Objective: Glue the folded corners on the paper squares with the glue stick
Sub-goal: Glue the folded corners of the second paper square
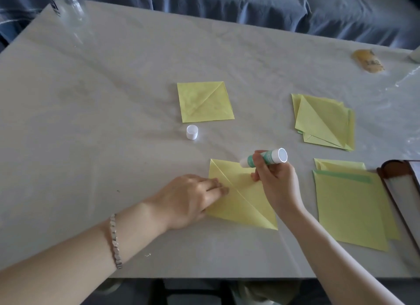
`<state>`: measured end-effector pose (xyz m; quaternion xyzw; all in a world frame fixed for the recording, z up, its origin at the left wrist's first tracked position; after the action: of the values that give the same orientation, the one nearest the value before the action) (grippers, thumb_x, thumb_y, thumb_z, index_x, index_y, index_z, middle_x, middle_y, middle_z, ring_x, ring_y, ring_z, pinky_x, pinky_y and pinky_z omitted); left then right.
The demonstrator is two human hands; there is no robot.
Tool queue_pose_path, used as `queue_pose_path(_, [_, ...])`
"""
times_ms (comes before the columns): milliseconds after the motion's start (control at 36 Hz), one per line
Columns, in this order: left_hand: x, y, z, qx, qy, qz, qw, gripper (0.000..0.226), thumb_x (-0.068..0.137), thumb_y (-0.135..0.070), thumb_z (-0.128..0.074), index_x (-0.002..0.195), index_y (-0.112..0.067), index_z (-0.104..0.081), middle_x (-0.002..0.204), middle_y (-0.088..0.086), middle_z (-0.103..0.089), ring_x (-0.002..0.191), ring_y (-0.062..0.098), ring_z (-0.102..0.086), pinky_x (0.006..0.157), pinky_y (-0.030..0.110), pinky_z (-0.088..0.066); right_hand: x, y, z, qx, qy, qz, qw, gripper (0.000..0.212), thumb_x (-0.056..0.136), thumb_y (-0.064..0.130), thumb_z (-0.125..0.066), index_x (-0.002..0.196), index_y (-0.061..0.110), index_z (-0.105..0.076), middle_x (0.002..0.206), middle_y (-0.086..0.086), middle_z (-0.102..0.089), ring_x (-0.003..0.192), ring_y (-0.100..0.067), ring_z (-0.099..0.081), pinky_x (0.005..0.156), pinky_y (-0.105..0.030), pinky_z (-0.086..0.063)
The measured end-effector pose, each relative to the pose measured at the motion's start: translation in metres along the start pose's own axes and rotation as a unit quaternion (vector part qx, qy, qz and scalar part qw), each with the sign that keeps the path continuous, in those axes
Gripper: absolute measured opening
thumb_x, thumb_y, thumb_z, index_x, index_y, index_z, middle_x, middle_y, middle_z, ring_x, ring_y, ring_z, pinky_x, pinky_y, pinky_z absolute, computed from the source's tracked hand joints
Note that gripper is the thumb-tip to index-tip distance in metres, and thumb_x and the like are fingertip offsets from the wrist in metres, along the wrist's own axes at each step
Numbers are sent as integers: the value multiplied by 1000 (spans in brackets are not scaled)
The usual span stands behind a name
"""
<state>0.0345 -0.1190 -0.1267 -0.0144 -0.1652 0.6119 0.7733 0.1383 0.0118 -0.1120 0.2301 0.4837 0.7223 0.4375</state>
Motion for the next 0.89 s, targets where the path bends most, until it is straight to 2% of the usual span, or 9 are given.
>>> queue_pose_path(83, [-1,0,3,13,-20,-12,1000,41,77,-9,-39,97,-12,-75,92,6,-73,78,22,-71,54,25,-56,0,-1,1,5,-5,3,1000,13,92,27,-53,82,33,-57,57,5,-55,48,5,-51,51,-6,-36])
queue_pose_path(222, [-6,-11,4,31,-62,-47,996,34,81,-10,-44,80,-15,-77,91,5,-74,86,23,-71,67,30,-57,-1,-1,1,12,-4,11,1000,12,91,27,-55,82,34,-57,55,8,-55,47,5,-51,53,-8,-38])
queue_pose_path(306, [-11,-15,-3,33,-51,-37,998,32,82,-14,-45,81,-17,-77,97,3,-73,93,22,-70,78,30,-55,1,-2,1,-2,-4,13,1000,7,89,30,-55,86,30,-61,56,6,-57,52,-1,-55,56,-12,-39])
queue_pose_path(361, [-14,-14,-7,18,-30,-14,999,31,81,-24,-47,87,-16,-76,106,5,-71,103,23,-66,90,33,-47,2,-1,-2,-8,3,17,1000,10,89,32,-56,80,32,-62,57,3,-56,59,-12,-56,60,-23,-42])
queue_pose_path(417, [-18,-13,-8,-30,-14,10,999,37,84,-35,-46,97,-13,-74,115,7,-68,114,24,-61,96,33,-39,4,2,-7,-30,15,27,999,16,88,33,-56,73,33,-60,55,4,-54,58,-13,-53,58,-24,-40])
queue_pose_path(556, [-21,-1,-9,-109,-56,92,988,45,99,-38,-34,102,-13,-72,120,2,-66,115,14,-55,96,27,-37,7,13,-24,-86,52,47,994,22,88,31,-56,66,29,-60,45,9,-45,46,-6,-42,46,-13,-34])
queue_pose_path(611, [-20,3,-14,-85,-77,123,986,34,92,-33,-46,104,-13,-71,119,-1,-65,114,12,-53,95,26,-37,8,16,-31,-103,69,48,991,21,89,30,-55,72,21,-63,41,12,-45,44,-4,-41,44,-13,-31])
queue_pose_path(750, [-22,10,-15,-45,-119,194,973,48,79,-44,-55,105,-7,-71,117,1,-66,116,11,-50,97,29,-37,13,21,-47,-158,82,69,982,36,87,36,-55,80,1,-62,48,6,-39,47,-10,-36,46,-19,-31])
queue_pose_path(889, [-21,8,-14,-20,-133,204,970,50,78,-46,-54,103,-6,-72,115,2,-68,116,11,-50,98,29,-36,13,28,-55,-191,87,90,974,35,87,35,-56,69,5,-50,50,5,-38,46,-13,-34,47,-19,-31])
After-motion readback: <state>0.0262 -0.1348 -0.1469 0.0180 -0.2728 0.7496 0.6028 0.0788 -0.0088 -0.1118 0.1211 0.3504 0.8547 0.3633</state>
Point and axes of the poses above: each hand's wrist, its own x-axis towards the middle knuckle, its own z-axis out of the back of the hand, y = z × x, the point moved 6 cm from there along x, towards the middle knuckle
